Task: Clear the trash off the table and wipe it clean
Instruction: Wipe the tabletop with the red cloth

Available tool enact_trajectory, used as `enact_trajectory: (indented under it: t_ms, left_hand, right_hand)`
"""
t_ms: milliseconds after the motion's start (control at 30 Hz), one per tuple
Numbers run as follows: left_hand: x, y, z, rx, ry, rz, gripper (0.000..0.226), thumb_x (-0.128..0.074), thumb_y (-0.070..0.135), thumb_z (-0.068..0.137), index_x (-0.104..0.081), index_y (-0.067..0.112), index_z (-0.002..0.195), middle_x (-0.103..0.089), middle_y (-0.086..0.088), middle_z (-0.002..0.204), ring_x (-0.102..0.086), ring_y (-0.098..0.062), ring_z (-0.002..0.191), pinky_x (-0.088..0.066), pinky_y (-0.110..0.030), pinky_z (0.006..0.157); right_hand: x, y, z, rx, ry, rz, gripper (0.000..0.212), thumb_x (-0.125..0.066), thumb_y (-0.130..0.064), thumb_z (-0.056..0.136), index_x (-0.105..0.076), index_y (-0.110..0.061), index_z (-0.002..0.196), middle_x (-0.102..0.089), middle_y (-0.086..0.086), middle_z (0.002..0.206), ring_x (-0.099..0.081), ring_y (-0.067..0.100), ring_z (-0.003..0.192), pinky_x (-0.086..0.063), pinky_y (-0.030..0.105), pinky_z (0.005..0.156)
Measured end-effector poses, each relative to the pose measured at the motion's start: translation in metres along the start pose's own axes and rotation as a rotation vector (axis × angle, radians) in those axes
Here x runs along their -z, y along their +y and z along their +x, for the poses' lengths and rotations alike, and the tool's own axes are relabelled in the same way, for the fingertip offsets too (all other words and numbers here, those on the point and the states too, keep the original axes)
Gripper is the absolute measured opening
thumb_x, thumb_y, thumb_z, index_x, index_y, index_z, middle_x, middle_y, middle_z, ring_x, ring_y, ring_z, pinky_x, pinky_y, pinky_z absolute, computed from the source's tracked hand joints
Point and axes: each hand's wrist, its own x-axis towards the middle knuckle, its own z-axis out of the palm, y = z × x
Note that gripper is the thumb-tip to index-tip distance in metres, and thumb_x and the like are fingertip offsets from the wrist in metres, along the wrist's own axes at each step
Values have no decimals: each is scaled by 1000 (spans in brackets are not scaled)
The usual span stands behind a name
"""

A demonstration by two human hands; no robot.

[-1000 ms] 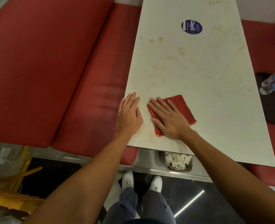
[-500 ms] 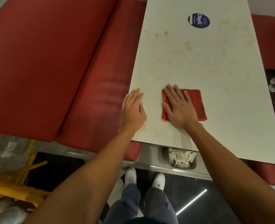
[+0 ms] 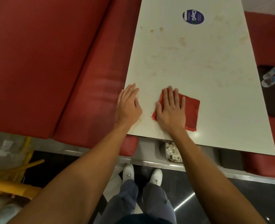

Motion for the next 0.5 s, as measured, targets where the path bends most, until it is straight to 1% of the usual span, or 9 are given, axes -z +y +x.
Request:
enact_trajectory:
  t_ms: [33, 67, 133, 167, 200, 267, 367, 433, 500]
  left_hand:
    - [0, 0, -1, 1, 4, -5, 49, -46, 7, 97, -60, 11, 145, -48, -3, 160, -36, -16, 153, -22, -39, 128]
    - [1, 0, -1, 1, 4, -13, 50, -46, 7, 97, -60, 12, 144, -48, -2, 160, -36, -16, 152, -21, -38, 128]
    - [2, 0, 1, 5, -11, -27, 49, -46, 7, 98, -60, 13, 145, -48, -1, 160, -35, -14, 153, -20, -36, 129]
    - [2, 0, 2, 8, -15, -33, 49, -46, 7, 98, -60, 13, 145, -48, -1, 160, -35, -14, 153, -20, -36, 129]
    - [3, -1, 2, 12, -16, -40, 49, -46, 7, 98, -60, 13, 145, -48, -1, 160, -35, -15, 153, -21, -37, 129]
    - [3, -3, 0, 20, -27, -63, 49, -47, 6, 96, -61, 11, 143, -48, -2, 160, -37, -16, 152, -23, -39, 128]
    - [7, -10, -4, 6, -46, -100, 49, -48, 4, 96, -62, 9, 142, -49, -4, 159, -38, -20, 151, -30, -44, 125]
    - [11, -18, -5, -33, -44, -89, 48, -48, 5, 96, -62, 8, 142, -50, -5, 158, -41, -22, 150, -34, -46, 123]
    - [17, -23, -7, -55, -52, -65, 48, -48, 6, 97, -62, 10, 143, -51, -4, 158, -42, -22, 149, -34, -47, 122]
  right_hand:
    - [-3, -13, -6, 32, -4, -5, 68, -12, -53, 110, -5, -20, 168, 5, 1, 175, 11, 22, 161, -3, 54, 130]
    - [-6, -20, -17, 126, -20, -16, 67, -14, -53, 111, -6, -20, 168, 4, 1, 176, 10, 22, 161, -4, 53, 130]
    - [-5, -5, -42, 349, -50, -43, 66, -18, -54, 111, -5, -23, 168, 4, -3, 176, 10, 18, 161, -6, 52, 130]
    - [-1, 11, -48, 414, -68, -42, 66, -19, -56, 111, -4, -25, 168, 4, -5, 176, 10, 16, 161, -8, 51, 130]
    - [3, 25, -47, 419, -76, -44, 66, -19, -57, 111, -3, -27, 168, 5, -6, 175, 11, 15, 161, -8, 51, 130]
    - [6, 38, -32, 266, -64, -36, 66, -15, -58, 111, 0, -28, 168, 8, -7, 175, 14, 14, 160, -5, 52, 131]
    - [-3, 7, -2, 27, -16, -1, 67, -10, -55, 110, 0, -23, 168, 9, -3, 175, 16, 18, 160, -2, 53, 130]
    - [-10, -25, -2, 70, -4, 5, 67, -13, -54, 110, -4, -21, 168, 5, -1, 175, 12, 20, 161, -2, 53, 130]
    - [-13, -34, -23, 290, -41, -4, 66, -19, -53, 111, -6, -23, 168, 2, -3, 176, 10, 19, 161, -4, 52, 130]
